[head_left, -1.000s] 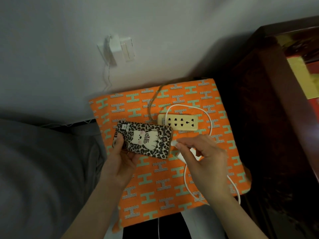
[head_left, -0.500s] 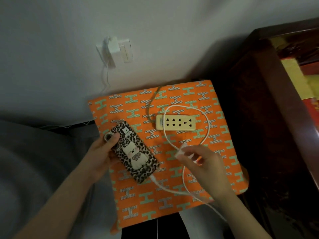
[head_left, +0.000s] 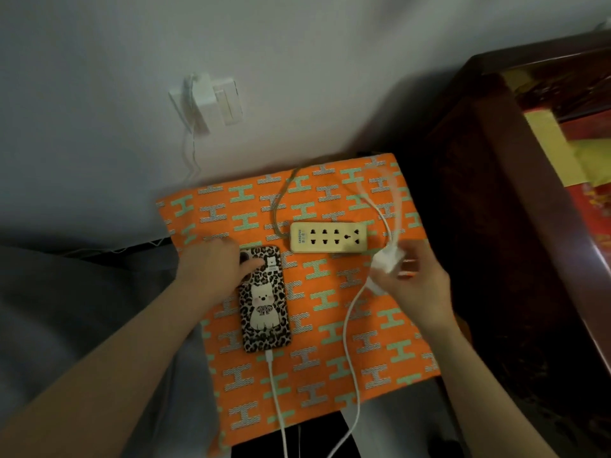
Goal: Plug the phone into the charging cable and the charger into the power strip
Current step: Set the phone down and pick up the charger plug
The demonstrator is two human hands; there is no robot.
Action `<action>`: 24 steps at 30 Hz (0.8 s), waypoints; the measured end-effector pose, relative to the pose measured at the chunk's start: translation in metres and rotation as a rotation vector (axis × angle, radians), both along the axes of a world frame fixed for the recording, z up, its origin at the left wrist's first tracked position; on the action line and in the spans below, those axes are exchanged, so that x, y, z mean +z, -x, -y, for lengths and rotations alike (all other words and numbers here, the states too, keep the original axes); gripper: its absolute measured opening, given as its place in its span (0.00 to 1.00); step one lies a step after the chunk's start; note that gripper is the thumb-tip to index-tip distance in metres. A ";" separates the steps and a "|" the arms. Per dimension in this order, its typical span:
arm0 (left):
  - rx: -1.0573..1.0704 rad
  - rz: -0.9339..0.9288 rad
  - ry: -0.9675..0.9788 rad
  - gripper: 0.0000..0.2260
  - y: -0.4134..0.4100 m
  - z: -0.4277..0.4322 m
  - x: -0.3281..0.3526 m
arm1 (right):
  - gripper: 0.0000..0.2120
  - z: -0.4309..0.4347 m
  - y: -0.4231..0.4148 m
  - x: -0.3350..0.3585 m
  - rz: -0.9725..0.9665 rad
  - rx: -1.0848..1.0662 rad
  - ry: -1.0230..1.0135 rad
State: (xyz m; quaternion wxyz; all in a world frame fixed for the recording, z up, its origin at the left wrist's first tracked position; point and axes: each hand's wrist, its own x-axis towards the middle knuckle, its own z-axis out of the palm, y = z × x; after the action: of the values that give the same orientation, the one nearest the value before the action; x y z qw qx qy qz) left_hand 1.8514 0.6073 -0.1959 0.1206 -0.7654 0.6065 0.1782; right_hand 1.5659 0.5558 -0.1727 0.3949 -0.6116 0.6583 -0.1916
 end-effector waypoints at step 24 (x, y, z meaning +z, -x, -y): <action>-0.083 -0.458 0.266 0.28 0.070 0.063 -0.016 | 0.17 0.045 -0.051 -0.013 0.010 0.005 0.325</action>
State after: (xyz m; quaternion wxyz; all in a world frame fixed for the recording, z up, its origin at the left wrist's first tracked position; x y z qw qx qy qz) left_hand 1.7817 0.5445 -0.2119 -0.1142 -0.6886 0.6671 0.2603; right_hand 1.6173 0.5103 -0.1852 0.2944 -0.6680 0.6151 -0.2980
